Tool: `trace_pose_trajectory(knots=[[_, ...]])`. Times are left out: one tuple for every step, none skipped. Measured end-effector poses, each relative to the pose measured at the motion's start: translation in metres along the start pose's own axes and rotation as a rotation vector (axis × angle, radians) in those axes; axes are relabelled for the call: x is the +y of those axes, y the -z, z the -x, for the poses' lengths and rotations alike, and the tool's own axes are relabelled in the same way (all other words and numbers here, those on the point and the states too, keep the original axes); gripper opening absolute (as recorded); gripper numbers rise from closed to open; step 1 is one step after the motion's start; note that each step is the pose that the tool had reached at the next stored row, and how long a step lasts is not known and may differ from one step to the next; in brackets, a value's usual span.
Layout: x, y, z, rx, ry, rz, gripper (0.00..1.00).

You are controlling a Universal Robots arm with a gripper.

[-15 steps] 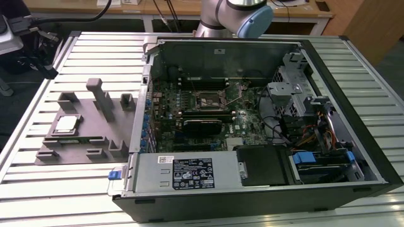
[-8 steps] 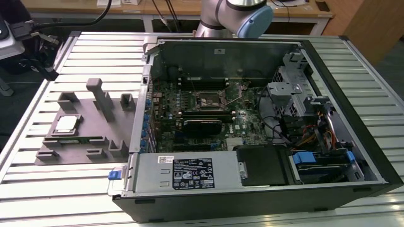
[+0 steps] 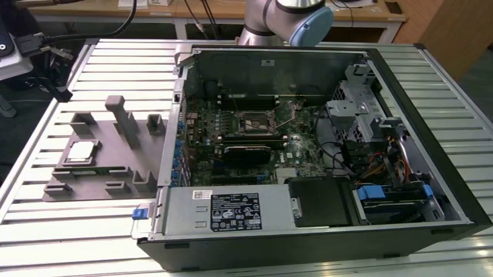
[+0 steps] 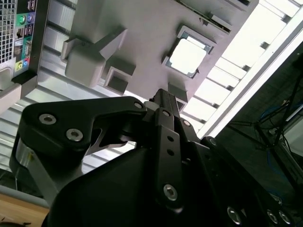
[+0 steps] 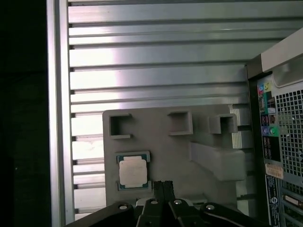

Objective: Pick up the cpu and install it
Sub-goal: 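Reach for the cpu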

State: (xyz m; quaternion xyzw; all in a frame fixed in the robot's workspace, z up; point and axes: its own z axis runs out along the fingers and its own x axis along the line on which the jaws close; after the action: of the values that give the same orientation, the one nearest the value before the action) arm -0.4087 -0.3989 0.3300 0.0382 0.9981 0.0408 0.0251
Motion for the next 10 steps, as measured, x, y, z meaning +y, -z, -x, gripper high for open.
trace_pose_trajectory(knots=[[-0.0002, -0.0011, -0.0005, 0.0003, 0.0, 0.0, 0.11], [-0.0003, -0.0023, -0.001, 0.0006, 0.0, 0.0, 0.11], [-0.0004, -0.0035, -0.0015, 0.001, 0.0, 0.0, 0.11], [-0.0006, -0.0048, -0.0018, 0.0016, 0.0, 0.0, 0.11], [-0.0007, -0.0061, -0.0022, 0.0024, 0.0, -0.0001, 0.11], [-0.0008, -0.0074, -0.0026, 0.0032, 0.0, -0.0002, 0.11], [-0.001, -0.0087, -0.0029, 0.0038, 0.0, -0.0002, 0.11], [-0.0011, -0.0098, -0.0031, 0.0047, -0.001, -0.0003, 0.11], [-0.0012, -0.011, -0.0034, 0.0055, -0.001, -0.0004, 0.11], [-0.0013, -0.0122, -0.0036, 0.0062, -0.001, -0.0003, 0.11]])
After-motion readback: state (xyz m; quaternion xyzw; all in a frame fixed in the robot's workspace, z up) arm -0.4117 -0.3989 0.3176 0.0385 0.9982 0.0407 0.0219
